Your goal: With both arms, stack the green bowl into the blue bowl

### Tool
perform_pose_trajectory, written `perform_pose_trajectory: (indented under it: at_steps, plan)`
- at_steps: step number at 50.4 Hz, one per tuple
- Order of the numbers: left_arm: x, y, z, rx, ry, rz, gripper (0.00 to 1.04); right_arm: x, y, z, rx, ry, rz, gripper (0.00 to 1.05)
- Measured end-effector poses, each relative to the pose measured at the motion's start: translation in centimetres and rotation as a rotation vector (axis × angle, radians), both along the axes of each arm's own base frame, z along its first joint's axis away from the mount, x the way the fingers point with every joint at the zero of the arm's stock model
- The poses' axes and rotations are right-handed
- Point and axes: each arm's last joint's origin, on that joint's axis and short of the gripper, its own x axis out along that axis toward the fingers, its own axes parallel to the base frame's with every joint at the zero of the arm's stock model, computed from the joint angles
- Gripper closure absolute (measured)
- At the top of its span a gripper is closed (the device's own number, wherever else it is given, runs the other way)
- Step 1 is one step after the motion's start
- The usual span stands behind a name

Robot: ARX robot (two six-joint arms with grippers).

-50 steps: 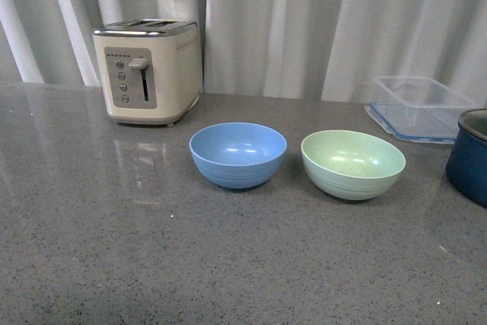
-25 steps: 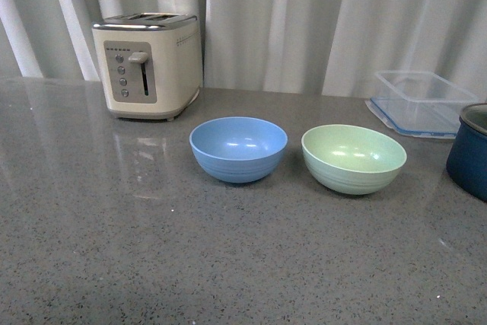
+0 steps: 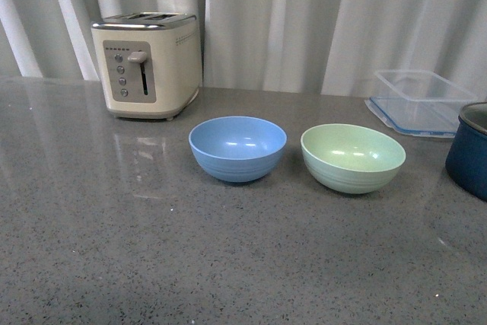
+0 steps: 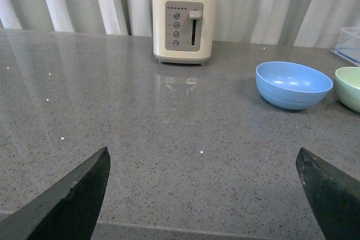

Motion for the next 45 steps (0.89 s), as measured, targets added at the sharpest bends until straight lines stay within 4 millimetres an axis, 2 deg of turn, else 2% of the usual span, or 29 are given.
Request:
perform_pose_trajectory:
  at_steps: [11, 19, 30, 40, 45]
  plan:
    - [0.0, 0.0, 0.0, 0.0, 0.0, 0.0, 0.07, 7.6, 1.8, 0.3, 0.058, 0.199, -0.05, 0.1]
    - [0.0, 0.0, 0.0, 0.0, 0.0, 0.0, 0.07, 13.1, 2.8, -1.7, 0.063, 0.358, -0.138, 0.1]
    - [0.0, 0.0, 0.0, 0.0, 0.0, 0.0, 0.07, 17.6, 3.3, -4.4, 0.037, 0.441, -0.233, 0.1]
    - [0.0, 0.0, 0.0, 0.0, 0.0, 0.0, 0.07, 19.7, 2.4, -6.1, 0.021, 0.486, -0.303, 0.1]
    - [0.0, 0.0, 0.0, 0.0, 0.0, 0.0, 0.07, 20.1, 2.1, -6.8, 0.013, 0.503, -0.323, 0.1]
